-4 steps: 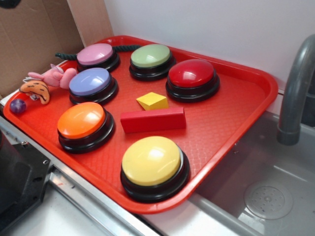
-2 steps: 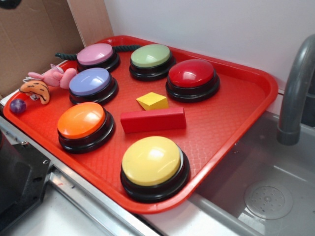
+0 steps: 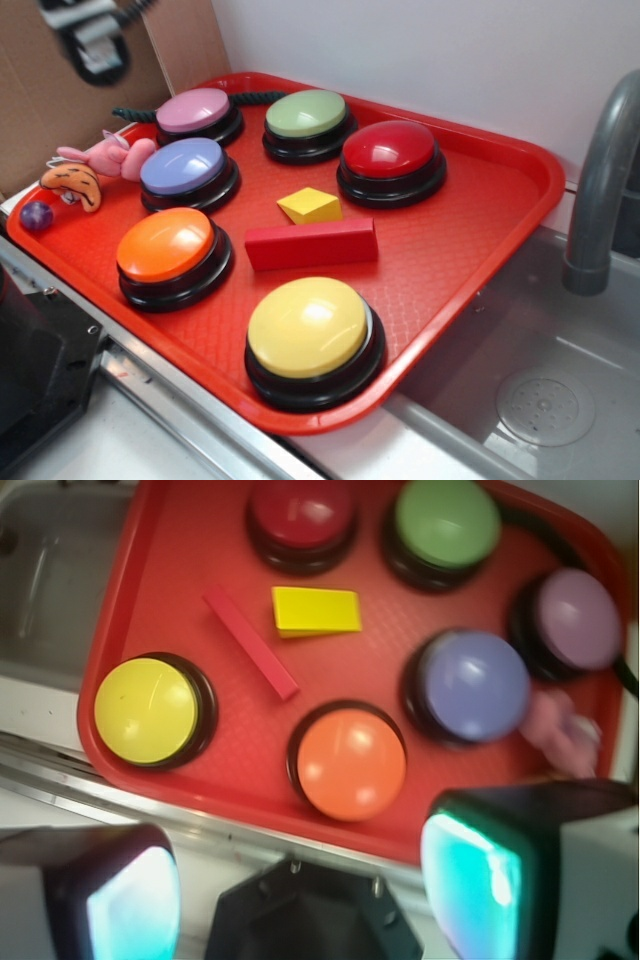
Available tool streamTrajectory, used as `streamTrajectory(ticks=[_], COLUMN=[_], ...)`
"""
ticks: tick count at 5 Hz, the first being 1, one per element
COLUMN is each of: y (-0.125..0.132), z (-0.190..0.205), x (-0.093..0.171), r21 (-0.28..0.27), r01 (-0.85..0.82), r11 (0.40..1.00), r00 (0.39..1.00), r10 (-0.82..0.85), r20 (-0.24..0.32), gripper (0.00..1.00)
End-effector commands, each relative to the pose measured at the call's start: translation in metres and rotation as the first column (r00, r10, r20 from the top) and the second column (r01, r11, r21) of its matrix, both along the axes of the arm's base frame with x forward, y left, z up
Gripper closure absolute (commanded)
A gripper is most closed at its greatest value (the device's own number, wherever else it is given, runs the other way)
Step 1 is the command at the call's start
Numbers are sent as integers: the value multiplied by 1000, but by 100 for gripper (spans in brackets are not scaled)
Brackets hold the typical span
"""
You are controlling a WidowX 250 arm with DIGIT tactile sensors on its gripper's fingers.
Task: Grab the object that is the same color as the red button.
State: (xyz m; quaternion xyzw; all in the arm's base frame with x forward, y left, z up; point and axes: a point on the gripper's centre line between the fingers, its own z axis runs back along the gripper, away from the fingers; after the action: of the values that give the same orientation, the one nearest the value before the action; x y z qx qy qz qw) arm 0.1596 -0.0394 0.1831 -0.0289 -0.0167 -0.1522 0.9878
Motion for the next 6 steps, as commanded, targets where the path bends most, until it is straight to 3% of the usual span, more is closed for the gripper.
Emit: streamTrajectory(ticks=[1, 2, 3, 4, 6], y=[-14, -19, -24, -24, -25], z=[-59, -87, -105, -118, -142], x=[47, 58, 62, 59, 53], r21=[-10, -35, -25, -42, -37], r01=[326, 453, 545, 567, 555], r11=[945, 891, 838, 823, 831], r00=[944, 889, 836, 819, 831], r10=[-325, -449, -540, -558, -552], r20=[47, 87, 102, 131, 68], gripper=[0, 0, 0, 0, 0])
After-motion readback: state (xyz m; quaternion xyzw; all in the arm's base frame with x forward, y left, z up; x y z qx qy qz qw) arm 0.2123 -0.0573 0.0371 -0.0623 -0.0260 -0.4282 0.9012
